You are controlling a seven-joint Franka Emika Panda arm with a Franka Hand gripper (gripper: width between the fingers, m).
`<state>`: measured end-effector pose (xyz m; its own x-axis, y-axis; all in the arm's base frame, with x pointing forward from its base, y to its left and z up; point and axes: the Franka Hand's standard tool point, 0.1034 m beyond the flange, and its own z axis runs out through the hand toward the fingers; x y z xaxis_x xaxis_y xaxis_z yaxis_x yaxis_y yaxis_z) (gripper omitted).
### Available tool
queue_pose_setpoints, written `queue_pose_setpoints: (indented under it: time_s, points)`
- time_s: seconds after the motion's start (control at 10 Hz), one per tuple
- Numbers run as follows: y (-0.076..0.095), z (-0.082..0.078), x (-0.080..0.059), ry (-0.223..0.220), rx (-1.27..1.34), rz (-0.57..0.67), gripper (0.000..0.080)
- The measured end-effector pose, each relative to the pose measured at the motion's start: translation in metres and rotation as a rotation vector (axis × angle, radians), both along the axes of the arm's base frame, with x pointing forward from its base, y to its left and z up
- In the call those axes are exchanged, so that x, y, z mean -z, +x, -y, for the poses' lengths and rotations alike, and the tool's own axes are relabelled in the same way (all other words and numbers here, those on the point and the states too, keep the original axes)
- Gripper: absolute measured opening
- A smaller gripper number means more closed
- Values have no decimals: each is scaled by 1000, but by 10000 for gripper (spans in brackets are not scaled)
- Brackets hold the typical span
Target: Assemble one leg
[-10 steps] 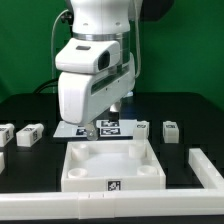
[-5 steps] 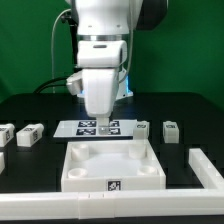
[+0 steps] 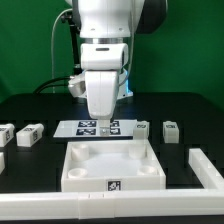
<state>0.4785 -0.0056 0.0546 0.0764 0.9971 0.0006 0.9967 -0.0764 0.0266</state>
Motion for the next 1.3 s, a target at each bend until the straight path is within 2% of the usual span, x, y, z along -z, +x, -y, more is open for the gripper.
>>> queue_pose_setpoints:
  time_s: [0.2,0.4,0.7,0.8,0.9,1.1,1.2,1.3]
  points:
    - [-15,-14,25,4,-53,2,650]
    - [-22,-10,41,11,-59,-17,650]
    - [-17,2,45,12,-32,-17,650]
    - [-18,1,46,13,-32,-18,517]
    - [-18,1,46,13,-32,-19,517]
    - [-18,1,46,13,-32,-19,241]
    - [-18,1,46,13,-32,-19,241]
    - [-18,1,46,13,-30,-18,63]
